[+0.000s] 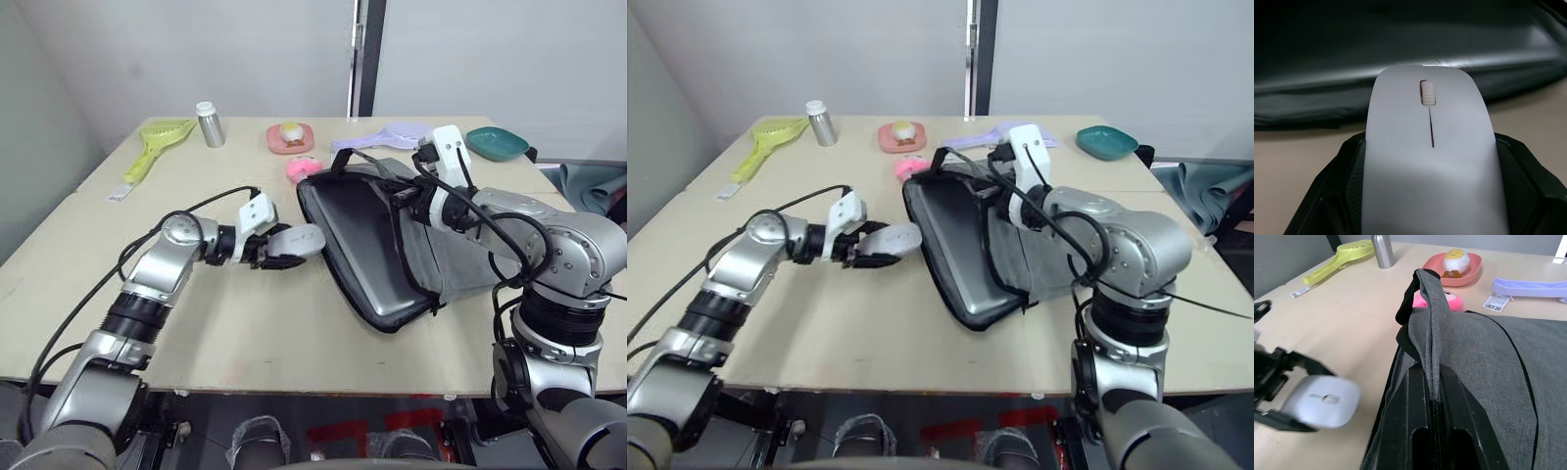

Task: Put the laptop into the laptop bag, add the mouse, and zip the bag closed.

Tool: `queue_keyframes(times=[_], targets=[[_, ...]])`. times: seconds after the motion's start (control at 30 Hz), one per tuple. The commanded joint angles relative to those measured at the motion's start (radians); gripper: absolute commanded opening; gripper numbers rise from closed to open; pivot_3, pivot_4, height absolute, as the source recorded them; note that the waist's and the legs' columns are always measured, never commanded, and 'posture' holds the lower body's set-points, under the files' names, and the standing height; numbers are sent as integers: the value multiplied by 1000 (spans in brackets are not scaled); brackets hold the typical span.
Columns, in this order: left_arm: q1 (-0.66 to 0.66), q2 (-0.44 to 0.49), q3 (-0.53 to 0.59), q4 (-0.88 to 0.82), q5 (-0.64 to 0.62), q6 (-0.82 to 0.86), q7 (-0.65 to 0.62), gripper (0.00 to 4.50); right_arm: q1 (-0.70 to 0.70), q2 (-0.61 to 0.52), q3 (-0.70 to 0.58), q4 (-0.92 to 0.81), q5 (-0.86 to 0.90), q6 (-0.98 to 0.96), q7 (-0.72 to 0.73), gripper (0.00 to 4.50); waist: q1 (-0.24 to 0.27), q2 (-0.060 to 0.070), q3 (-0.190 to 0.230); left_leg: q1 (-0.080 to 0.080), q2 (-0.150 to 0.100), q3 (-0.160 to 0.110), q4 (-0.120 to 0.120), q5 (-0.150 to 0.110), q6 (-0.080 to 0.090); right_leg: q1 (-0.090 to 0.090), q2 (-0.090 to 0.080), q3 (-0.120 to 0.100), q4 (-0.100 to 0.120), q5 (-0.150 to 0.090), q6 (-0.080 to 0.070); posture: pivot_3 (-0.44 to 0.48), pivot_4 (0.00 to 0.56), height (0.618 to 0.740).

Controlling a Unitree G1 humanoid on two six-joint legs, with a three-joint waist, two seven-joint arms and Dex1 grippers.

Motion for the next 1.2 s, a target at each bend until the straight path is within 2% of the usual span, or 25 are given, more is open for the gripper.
queue_keyframes(times=[0.03,0.33,0.47,0.7,0.9,0.97,1.03,1.2], targets=[[-40,-53,14,-32,-14,75,78,2872,-13,20,9,-60,13,-23,4,34,-2,0,0,0,0,0,0,0,0,0,0,0,0,0,0,0,150,740],[-75,-139,-82,23,74,33,128,2872,9,54,25,-47,3,-39,6,34,0,0,0,-1,0,0,-1,0,0,-1,0,0,0,1,2,0,150,740],[-115,-226,-137,98,128,-15,172,2872,13,63,34,-48,-4,-38,4,34,3,0,0,-1,0,0,0,0,0,-1,0,0,0,1,2,0,150,740],[-175,-302,-139,250,174,-113,240,2872,24,65,29,-64,-7,-27,1,34,2,0,0,-1,0,0,0,0,1,-1,0,1,1,3,5,0,150,740],[-155,-313,-123,247,162,-158,246,2872,29,59,21,-71,-5,-19,6,34,3,0,0,-1,0,0,0,1,1,-1,0,1,0,3,5,0,150,740],[-146,-313,-116,241,150,-157,239,3899,30,56,19,-71,-5,-17,8,0,3,0,0,-1,0,0,0,0,1,-1,0,1,0,3,5,0,150,740],[-142,-319,-106,238,141,-159,245,4485,28,54,19,-68,-5,-18,10,0,3,0,0,-1,0,0,0,0,1,-1,0,1,0,3,4,0,150,740],[-132,-343,-58,190,107,-149,264,4485,24,51,24,-63,-5,-16,14,0,4,0,0,-1,0,0,0,0,1,-1,0,1,0,2,3,0,150,740]])
